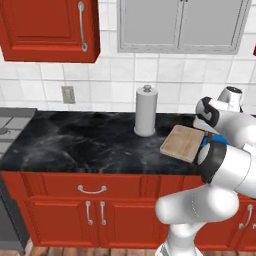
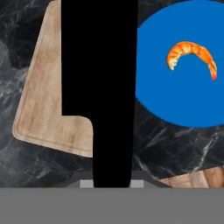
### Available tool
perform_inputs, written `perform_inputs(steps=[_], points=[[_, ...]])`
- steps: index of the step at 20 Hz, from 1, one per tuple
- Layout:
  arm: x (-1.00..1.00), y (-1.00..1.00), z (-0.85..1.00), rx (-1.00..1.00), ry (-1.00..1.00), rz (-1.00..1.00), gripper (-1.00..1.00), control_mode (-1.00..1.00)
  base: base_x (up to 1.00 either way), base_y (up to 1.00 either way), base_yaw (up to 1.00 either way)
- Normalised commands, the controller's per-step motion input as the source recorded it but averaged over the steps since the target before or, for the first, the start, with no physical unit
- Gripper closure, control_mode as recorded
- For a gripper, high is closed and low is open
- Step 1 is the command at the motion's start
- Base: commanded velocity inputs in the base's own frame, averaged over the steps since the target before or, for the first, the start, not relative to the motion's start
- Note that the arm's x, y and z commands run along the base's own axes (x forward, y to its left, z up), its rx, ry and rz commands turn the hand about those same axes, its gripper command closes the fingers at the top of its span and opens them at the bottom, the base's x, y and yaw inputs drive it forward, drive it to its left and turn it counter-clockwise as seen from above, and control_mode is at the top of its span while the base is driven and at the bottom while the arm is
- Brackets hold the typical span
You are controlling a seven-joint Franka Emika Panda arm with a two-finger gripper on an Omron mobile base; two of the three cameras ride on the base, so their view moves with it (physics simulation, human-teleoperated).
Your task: Pick up the knife from the drawer and place it on the cutting board. Then place the meat from the plate to the cutting board.
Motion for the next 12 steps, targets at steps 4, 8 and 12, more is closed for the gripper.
perform_inputs(steps=[4,8,12], points=[[0.0,0.0,0.0,0.0,0.0,0.0,1.0,1.0,0.4,-0.01,-0.26],[0.0,0.0,0.0,0.0,0.0,0.0,1.0,1.0,0.46,-0.47,-0.22],[0.0,0.0,0.0,0.0,0.0,0.0,1.0,1.0,0.59,0.15,-0.18]])
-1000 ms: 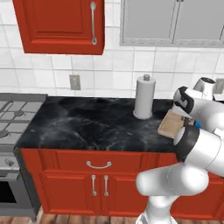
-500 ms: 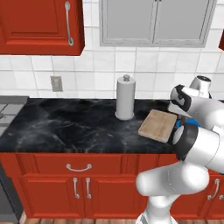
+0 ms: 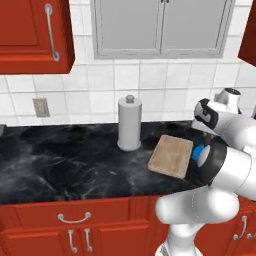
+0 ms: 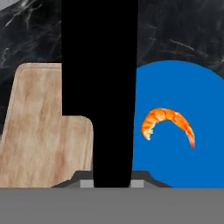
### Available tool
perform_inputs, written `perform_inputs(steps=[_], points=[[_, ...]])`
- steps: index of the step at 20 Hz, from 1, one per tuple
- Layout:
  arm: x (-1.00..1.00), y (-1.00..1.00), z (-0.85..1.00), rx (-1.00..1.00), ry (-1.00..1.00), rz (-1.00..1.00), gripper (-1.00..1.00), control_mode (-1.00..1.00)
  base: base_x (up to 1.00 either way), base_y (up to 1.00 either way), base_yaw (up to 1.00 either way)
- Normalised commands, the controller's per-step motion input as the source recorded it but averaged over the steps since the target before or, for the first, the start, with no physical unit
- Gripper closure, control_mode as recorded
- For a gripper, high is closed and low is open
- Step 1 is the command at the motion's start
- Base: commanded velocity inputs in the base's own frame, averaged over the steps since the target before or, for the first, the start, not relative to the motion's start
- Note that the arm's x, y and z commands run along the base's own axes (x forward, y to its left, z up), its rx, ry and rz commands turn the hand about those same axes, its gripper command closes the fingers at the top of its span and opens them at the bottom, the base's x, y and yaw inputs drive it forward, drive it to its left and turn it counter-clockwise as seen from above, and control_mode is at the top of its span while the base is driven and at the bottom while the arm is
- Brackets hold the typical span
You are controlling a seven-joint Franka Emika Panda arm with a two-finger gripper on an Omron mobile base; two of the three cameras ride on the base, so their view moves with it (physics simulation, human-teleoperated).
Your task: Pick up the knife from the drawer and place it on the cutting board. Then place the meat from the plate to the cutting board.
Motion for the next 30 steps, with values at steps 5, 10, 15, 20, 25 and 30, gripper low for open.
perform_inputs(steps=[5,10,15,20,25,30], points=[[0.0,0.0,0.0,0.0,0.0,0.0,1.0,1.0,0.44,0.86,-0.11],[0.0,0.0,0.0,0.0,0.0,0.0,1.0,1.0,0.42,0.65,-0.02],[0.0,0.0,0.0,0.0,0.0,0.0,1.0,1.0,0.36,-0.44,0.0],[0.0,0.0,0.0,0.0,0.0,0.0,1.0,1.0,-0.1,-0.8,-0.08],[0.0,0.0,0.0,0.0,0.0,0.0,1.0,1.0,-0.6,-0.38,-0.08],[0.0,0.0,0.0,0.0,0.0,0.0,1.0,1.0,0.0,-0.51,0.0]])
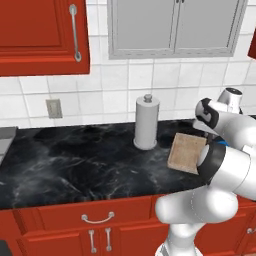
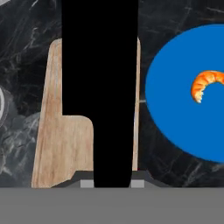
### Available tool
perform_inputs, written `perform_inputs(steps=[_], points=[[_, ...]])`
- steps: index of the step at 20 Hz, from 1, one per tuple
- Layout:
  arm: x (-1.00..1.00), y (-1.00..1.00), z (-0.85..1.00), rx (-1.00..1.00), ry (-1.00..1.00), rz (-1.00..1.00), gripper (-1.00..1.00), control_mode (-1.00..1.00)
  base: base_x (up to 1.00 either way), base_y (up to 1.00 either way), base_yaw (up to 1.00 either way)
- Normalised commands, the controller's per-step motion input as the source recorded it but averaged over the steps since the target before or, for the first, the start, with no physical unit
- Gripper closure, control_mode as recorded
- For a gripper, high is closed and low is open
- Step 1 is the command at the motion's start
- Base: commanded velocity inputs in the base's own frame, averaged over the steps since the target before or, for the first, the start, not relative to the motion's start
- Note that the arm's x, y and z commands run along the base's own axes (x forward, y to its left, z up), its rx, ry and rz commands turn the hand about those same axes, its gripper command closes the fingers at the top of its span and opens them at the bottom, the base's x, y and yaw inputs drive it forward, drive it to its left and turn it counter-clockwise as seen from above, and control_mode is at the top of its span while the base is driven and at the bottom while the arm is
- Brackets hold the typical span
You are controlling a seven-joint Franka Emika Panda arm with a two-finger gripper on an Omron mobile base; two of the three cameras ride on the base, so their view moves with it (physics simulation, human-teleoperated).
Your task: Pick up the knife from the drawer and place it on the cutting board. Then place the meat from the plate to the cutting board.
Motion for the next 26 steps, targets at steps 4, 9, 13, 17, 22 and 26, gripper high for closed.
perform_inputs(steps=[4,9,13,17,22,26], points=[[0.0,0.0,0.0,0.0,0.0,0.0,1.0,1.0,0.09,-0.47,0.0],[0.0,0.0,0.0,0.0,0.0,0.0,1.0,1.0,0.54,0.01,0.03],[0.0,0.0,0.0,0.0,0.0,0.0,1.0,1.0,0.8,0.05,0.02],[0.0,0.0,0.0,0.0,0.0,0.0,1.0,1.0,0.98,-0.36,0.03],[0.0,0.0,0.0,0.0,0.0,0.0,1.0,1.0,0.96,-0.17,-0.02],[0.0,0.0,0.0,0.0,0.0,0.0,1.0,1.0,0.71,-0.06,-0.21]])
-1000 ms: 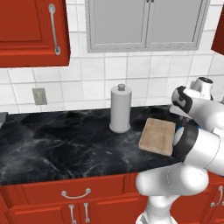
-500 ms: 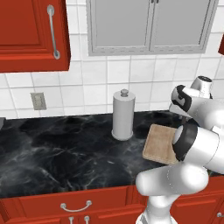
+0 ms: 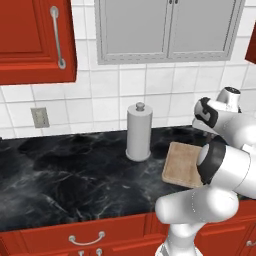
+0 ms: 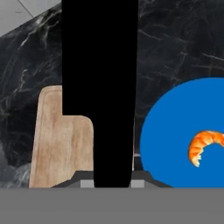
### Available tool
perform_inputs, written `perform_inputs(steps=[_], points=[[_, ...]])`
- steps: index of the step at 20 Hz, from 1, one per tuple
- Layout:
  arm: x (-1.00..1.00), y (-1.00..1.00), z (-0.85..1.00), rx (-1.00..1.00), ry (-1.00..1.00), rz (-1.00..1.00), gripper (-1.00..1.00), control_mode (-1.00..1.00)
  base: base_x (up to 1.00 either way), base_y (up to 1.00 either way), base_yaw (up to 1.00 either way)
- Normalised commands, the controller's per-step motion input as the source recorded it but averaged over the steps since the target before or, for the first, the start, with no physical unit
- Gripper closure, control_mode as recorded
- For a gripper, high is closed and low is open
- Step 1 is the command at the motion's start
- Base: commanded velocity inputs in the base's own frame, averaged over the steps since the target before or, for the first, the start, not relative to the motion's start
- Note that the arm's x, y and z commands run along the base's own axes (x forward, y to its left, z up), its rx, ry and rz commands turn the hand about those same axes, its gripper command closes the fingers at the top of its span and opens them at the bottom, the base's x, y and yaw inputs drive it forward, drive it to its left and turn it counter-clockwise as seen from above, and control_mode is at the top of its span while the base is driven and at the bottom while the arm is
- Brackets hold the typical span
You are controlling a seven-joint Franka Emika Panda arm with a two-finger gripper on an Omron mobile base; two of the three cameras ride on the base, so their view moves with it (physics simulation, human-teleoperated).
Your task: Pick up the knife from the drawer and place it on the cutting board. Then place the meat from the plate to the cutting board.
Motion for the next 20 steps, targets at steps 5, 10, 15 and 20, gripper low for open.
perform_inputs(steps=[5,10,15,20], points=[[0.0,0.0,0.0,0.0,0.0,0.0,1.0,1.0,0.72,0.0,-0.19],[0.22,0.0,-0.07,0.0,0.01,0.01,1.0,-1.0,0.26,0.0,-0.03],[0.08,0.0,-0.26,0.0,0.03,0.1,1.0,-1.0,0.0,0.0,0.0],[0.0,0.02,-0.34,0.0,0.09,0.11,1.0,-1.0,0.0,0.0,0.0]])
